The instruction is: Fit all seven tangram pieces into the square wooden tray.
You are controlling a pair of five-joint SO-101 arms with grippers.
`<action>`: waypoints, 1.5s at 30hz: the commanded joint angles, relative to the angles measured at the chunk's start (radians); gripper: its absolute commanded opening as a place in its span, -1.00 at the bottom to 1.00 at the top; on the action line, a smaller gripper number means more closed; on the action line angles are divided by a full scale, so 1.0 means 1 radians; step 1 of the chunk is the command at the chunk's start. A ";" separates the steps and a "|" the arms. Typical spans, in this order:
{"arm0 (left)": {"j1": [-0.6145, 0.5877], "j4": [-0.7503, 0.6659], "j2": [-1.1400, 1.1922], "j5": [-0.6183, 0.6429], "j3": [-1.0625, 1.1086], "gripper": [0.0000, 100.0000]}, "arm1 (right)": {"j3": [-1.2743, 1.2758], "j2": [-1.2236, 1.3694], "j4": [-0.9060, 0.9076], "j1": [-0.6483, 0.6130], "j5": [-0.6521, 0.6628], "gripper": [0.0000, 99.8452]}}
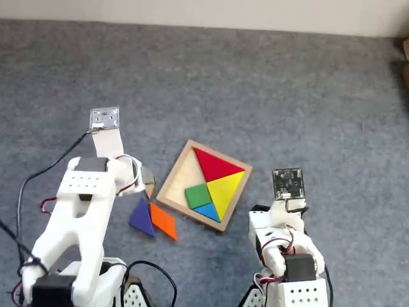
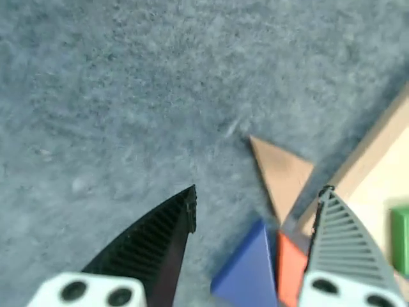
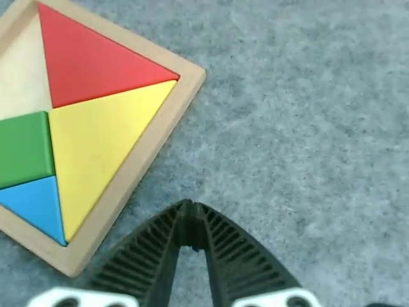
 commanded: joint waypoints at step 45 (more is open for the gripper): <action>0.091 0.166 0.308 0.028 -0.323 -0.35 | 0.105 0.001 0.004 0.018 -0.005 -0.99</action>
